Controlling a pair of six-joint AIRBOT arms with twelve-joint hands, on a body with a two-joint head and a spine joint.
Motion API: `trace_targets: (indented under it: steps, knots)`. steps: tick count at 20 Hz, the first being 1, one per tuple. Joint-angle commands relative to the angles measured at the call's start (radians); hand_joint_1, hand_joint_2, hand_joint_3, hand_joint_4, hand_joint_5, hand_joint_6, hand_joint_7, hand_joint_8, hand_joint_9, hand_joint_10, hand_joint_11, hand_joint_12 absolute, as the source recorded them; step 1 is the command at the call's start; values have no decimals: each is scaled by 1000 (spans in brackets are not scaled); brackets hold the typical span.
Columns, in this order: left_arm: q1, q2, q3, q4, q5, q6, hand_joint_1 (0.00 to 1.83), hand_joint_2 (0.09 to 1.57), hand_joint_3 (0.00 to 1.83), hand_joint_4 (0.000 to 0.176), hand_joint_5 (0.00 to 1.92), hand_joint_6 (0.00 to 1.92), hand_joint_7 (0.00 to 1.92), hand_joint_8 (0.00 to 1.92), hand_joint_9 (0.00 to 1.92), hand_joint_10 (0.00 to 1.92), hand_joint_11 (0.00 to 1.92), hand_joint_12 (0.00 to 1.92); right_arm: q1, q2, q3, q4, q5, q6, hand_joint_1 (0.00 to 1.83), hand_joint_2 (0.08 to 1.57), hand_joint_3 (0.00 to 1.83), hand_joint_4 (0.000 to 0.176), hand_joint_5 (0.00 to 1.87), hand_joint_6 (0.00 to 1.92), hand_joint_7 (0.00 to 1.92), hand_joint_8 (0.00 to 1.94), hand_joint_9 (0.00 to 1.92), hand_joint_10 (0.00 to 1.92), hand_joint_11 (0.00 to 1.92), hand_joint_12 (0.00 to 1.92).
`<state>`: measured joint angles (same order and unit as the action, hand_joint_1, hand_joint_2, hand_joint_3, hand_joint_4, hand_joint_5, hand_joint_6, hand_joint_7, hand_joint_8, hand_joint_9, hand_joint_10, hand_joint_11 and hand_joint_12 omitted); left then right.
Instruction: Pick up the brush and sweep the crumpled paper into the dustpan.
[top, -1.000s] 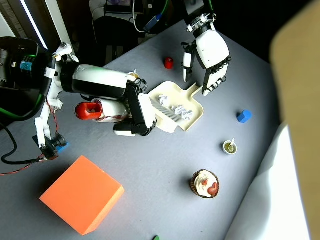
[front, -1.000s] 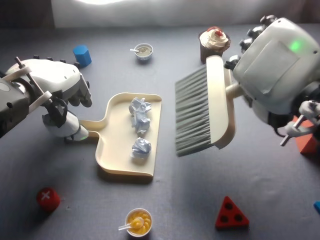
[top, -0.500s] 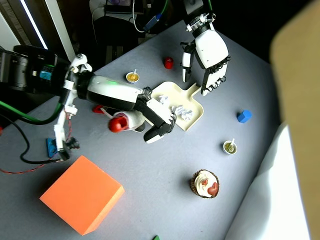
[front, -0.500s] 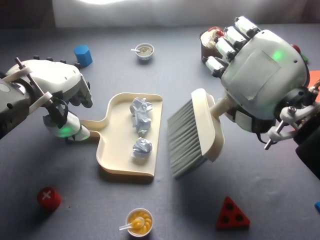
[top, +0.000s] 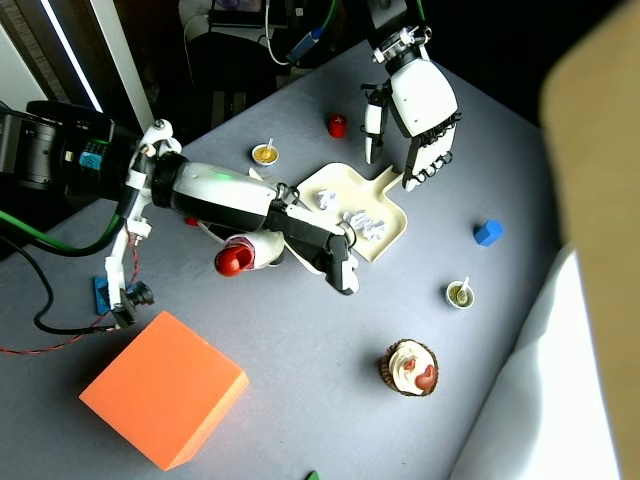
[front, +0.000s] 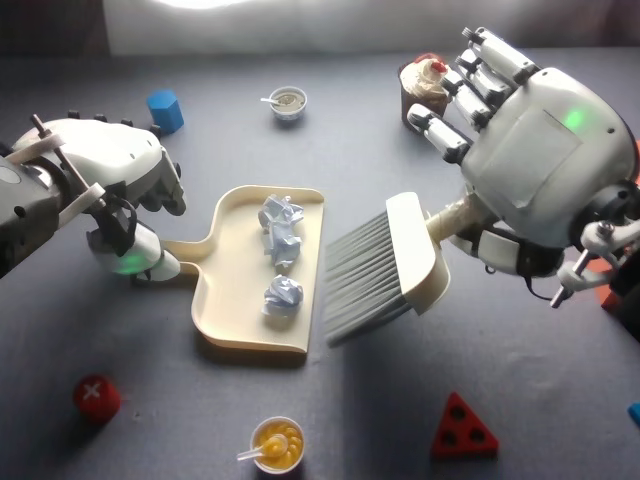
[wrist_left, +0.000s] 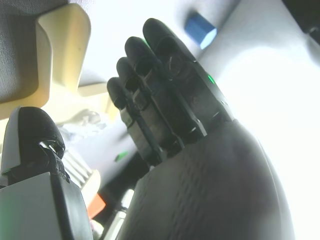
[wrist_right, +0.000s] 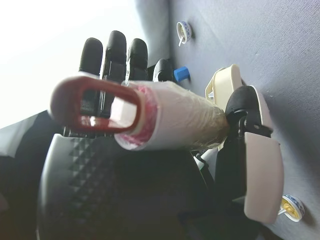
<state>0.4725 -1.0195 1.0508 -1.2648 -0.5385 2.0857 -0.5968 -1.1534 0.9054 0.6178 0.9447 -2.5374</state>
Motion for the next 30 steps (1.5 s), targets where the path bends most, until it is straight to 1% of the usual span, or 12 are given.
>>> trace_targets:
  steps: [1, 3, 4, 7, 10, 13, 17, 19, 22, 26, 30]
  knots:
    - [-3, 10, 6, 39, -56, 0, 967, 955, 0, 0, 882, 3, 887, 2, 880, 1, 742, 108, 2, 9, -9, -60, 111, -4, 77, 1039, 4, 0, 180, 0, 268, 0, 228, 0, 88, 324]
    - [-5, 11, 7, 39, -56, -4, 965, 959, 1, 0, 883, 3, 879, 1, 884, 3, 756, 115, -5, 19, -31, -54, 111, -4, 25, 1002, 2, 0, 152, 1, 212, 0, 180, 0, 113, 143]
    - [-6, 11, 7, 40, -55, -4, 966, 963, 2, 0, 882, 2, 883, 5, 868, 2, 752, 113, -7, 23, -40, -49, 111, -4, 0, 965, 0, 0, 112, 0, 158, 0, 134, 0, 67, 93]
    - [-10, 8, 2, 40, -57, -5, 953, 977, 7, 0, 886, 2, 895, 6, 875, 3, 749, 112, -19, 33, -55, -49, 111, -4, 0, 925, 0, 0, 93, 0, 125, 0, 103, 0, 48, 49]
    - [-9, 7, -5, 41, -63, -4, 939, 976, 3, 0, 888, 2, 893, 3, 876, 2, 732, 106, -29, 49, -60, -49, 111, -5, 0, 892, 0, 0, 99, 2, 110, 0, 86, 0, 42, 39]
    - [-6, 6, -6, 41, -66, -4, 931, 984, 5, 0, 897, 4, 894, 2, 869, 0, 727, 105, -40, 58, -55, -42, 107, -24, 0, 888, 0, 0, 60, 0, 70, 0, 32, 0, 2, 12]
    - [-4, 5, -6, 41, -68, -4, 952, 980, 0, 0, 900, 3, 876, 0, 841, 0, 777, 130, -49, 59, -50, 36, 78, -42, 0, 874, 0, 0, 30, 0, 34, 0, 0, 0, 0, 0]
    - [-4, 4, -6, 41, -68, -4, 962, 973, 0, 0, 917, 7, 900, 8, 863, 7, 800, 141, -53, 57, -52, 54, 69, -42, 0, 847, 0, 0, 19, 0, 15, 0, 0, 0, 0, 0]
    - [-4, 2, -13, 42, -71, -4, 948, 979, 1, 0, 910, 3, 894, 3, 865, 6, 815, 150, -36, 54, -47, 129, 42, -42, 0, 803, 0, 0, 0, 0, 0, 0, 0, 0, 0, 0]
    - [2, 5, -25, 45, -73, -4, 935, 979, 1, 0, 912, 2, 899, 3, 858, 0, 808, 149, -29, 52, -38, 147, 14, -39, 0, 794, 0, 0, 0, 0, 0, 0, 0, 0, 0, 0]
    - [1, 9, -29, 43, -79, -5, 930, 980, 2, 0, 921, 4, 891, 4, 849, 2, 811, 153, 6, 53, -33, 219, -21, -37, 0, 798, 0, 0, 0, 0, 0, 0, 0, 0, 0, 0]
